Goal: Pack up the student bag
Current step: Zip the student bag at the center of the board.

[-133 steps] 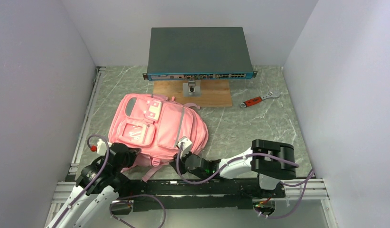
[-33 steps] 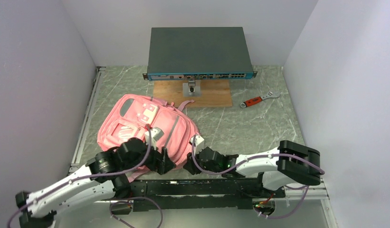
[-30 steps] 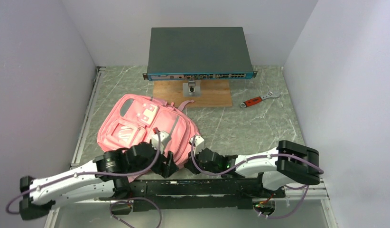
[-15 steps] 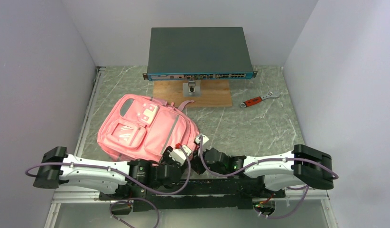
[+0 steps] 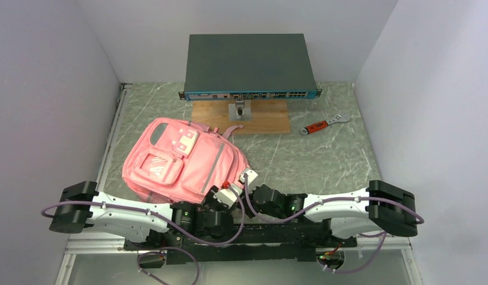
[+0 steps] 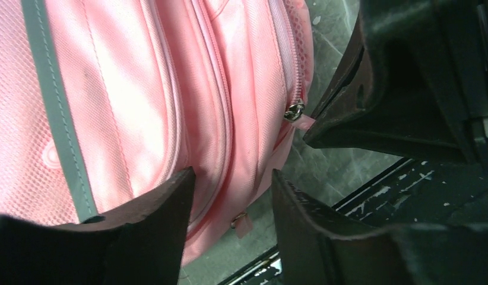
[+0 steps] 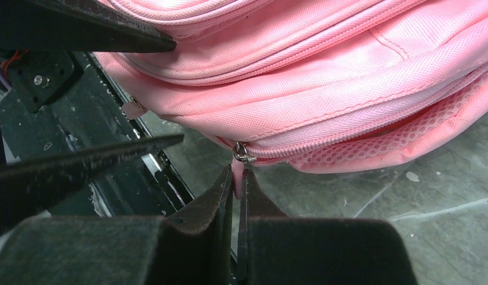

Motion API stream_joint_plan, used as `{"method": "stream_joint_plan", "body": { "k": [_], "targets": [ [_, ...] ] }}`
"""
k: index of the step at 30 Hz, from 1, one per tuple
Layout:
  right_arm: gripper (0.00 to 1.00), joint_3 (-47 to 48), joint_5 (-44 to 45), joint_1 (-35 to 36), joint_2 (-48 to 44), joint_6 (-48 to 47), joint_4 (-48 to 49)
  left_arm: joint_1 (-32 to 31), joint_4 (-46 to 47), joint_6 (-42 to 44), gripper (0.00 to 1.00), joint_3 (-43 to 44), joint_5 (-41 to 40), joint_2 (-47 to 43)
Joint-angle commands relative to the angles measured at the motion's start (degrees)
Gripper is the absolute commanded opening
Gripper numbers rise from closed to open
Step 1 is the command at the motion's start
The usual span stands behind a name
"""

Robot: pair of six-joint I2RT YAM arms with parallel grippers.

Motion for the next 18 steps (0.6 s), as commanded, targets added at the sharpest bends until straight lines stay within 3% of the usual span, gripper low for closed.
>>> {"method": "stream_joint_plan", "body": {
  "k": [1,2,4,5,9,12,15,18],
  "targets": [
    [0.0,1.7,3.7,0.1,-3.0,-2.8,-1.8,0.0,2.9,1.2,0.46,-1.5,-2.4,-1.9],
    [0.0,1.9,4.8,0.1,-3.5,-2.7,-2.4,0.0,2.5,0.8,0.36,-1.8,-3.3,-2.0],
    [0.0,2.3,7.4,0.1,-4.7,-3.6,-4.7,0.0,-1.6,-2.2,0.05,-1.3,-6.0,-1.5],
    [0.0,2.7,9.2,0.2,-5.2,-4.2,-6.6,0.0,-4.6,-4.3,0.0,-0.6,-7.4,-1.1],
    [0.0,6.0,17.2,0.1,-7.1,-7.9,-17.3,-0.2,-11.9,-7.4,0.0,2.2,-8.1,-1.7],
    [0.0,8.7,18.4,-1.0,-7.5,-11.8,-23.9,-1.3,-24.7,-18.7,0.0,5.6,-11.5,-3.4],
    [0.0,8.3,12.5,-8.2,-9.4,-13.9,-22.6,-2.4,-26.1,-16.4,0.0,6.5,-10.8,-7.2],
    [0.0,10.4,16.0,-11.2,-9.4,-15.1,-25.6,-3.5,-29.9,-17.3,0.0,7.5,-10.9,-11.1]
  ]
}}
